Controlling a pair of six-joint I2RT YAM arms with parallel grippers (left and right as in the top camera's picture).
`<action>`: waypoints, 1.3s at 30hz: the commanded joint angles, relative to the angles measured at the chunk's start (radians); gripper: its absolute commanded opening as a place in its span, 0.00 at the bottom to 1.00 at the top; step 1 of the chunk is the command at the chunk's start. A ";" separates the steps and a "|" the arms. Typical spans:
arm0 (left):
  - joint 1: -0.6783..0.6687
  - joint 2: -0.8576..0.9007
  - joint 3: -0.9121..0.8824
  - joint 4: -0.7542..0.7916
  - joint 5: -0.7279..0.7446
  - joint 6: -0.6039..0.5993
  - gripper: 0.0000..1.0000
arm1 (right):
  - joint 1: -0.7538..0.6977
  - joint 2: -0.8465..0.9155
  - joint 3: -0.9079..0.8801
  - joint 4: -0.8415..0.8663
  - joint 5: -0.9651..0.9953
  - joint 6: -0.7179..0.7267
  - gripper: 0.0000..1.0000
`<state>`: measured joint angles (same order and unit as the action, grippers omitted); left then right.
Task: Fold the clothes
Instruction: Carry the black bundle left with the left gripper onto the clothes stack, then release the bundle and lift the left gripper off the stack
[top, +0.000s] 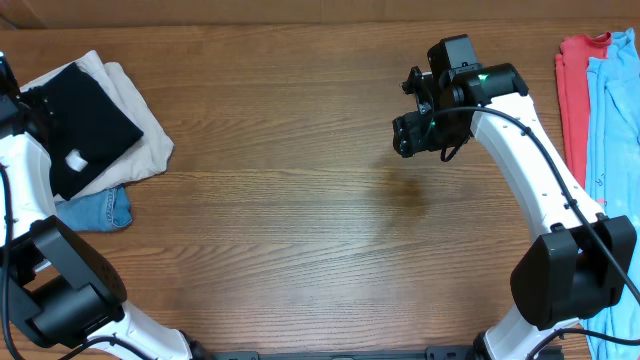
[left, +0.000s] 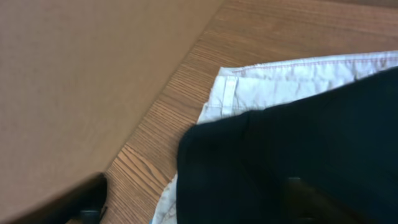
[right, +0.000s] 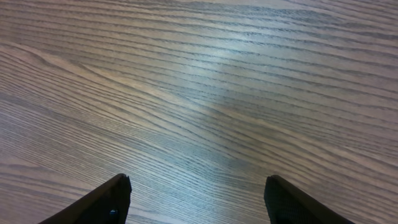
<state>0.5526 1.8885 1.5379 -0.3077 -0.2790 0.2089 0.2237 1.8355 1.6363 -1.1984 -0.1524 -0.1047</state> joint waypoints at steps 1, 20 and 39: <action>0.006 0.011 0.040 0.016 -0.051 -0.036 1.00 | -0.003 -0.007 0.011 -0.001 0.002 0.008 0.72; -0.227 0.008 0.182 -0.416 0.375 -0.243 1.00 | -0.003 -0.007 0.011 0.019 -0.008 0.008 1.00; -0.757 0.000 0.272 -0.762 0.449 -0.320 1.00 | -0.039 -0.017 0.017 0.129 -0.005 0.183 1.00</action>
<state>-0.2058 1.8950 1.7741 -0.9855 0.1413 -0.0395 0.2173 1.8355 1.6363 -1.0397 -0.1539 -0.0433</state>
